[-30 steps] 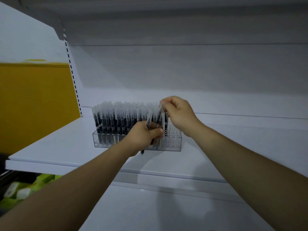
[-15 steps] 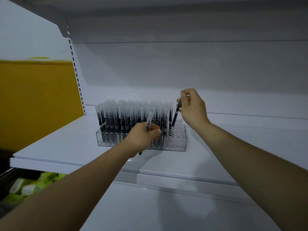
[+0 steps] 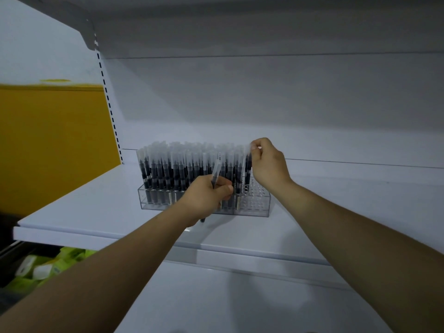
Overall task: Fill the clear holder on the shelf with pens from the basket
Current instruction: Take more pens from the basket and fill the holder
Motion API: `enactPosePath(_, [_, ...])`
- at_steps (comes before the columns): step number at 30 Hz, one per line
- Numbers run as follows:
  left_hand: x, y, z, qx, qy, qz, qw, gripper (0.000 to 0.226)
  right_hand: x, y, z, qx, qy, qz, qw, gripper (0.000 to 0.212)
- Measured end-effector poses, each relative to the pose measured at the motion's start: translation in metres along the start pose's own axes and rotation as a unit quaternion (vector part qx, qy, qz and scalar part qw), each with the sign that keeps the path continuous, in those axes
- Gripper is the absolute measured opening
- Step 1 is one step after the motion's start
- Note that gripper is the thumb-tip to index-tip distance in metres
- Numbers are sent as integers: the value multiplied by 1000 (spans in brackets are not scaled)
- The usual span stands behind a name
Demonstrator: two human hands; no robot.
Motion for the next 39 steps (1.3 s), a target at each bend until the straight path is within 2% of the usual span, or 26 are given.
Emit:
enactPosePath(9, [1,-3,-4,4,2,5,1000,5,-6,0,5,64,-33,29,997,24])
enactPosePath(13, [4,-3,-7,5,-1,6,1000,4,-4,-3,4,125,-32,69,989,19])
enactPosePath(16, [6,-1,-8,-3,-3,-1,1000,4,0,-4,2,140,-45,89,985,24])
enactPosePath(18, [8,1,-9,-11,-3,-3,1000,5,2,1,7,114,-27,58,991,30])
enactPosePath(21, [9,1,-14,-8,-5,-3,1000,4,11,13,30,19,48,9,999,29])
enactPosePath(23, [9,-1,-18,-6,-8,1,1000,7,20,16,43,-16,78,46,996,34])
enactPosePath(26, [9,-6,-22,-14,-18,9,1000,22,32,14,53,-45,75,134,987,17])
enactPosePath(28, [10,-8,-23,-12,-20,13,1000,25,35,14,56,-61,68,147,985,16])
enactPosePath(32, [12,-11,-25,-56,-36,28,997,20,36,15,57,-60,43,115,991,17])
enactPosePath(33, [12,-11,-23,-74,-36,33,996,24,35,18,57,-62,33,91,993,17])
enactPosePath(36, [18,-7,-6,-131,-6,40,991,60,26,32,51,-89,7,12,996,17])
enactPosePath(39, [32,-1,21,-290,-12,15,957,60,17,44,40,-105,-13,-28,994,17])
Point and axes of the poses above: each hand's wrist, its own x-axis away from the middle knuckle, its own y-axis out of the back of the hand, z = x × y, the point moved 3 cm from there along -x, towards the middle knuckle, and after that the axes turned 3 degrees about y, right-handed, at the moved point
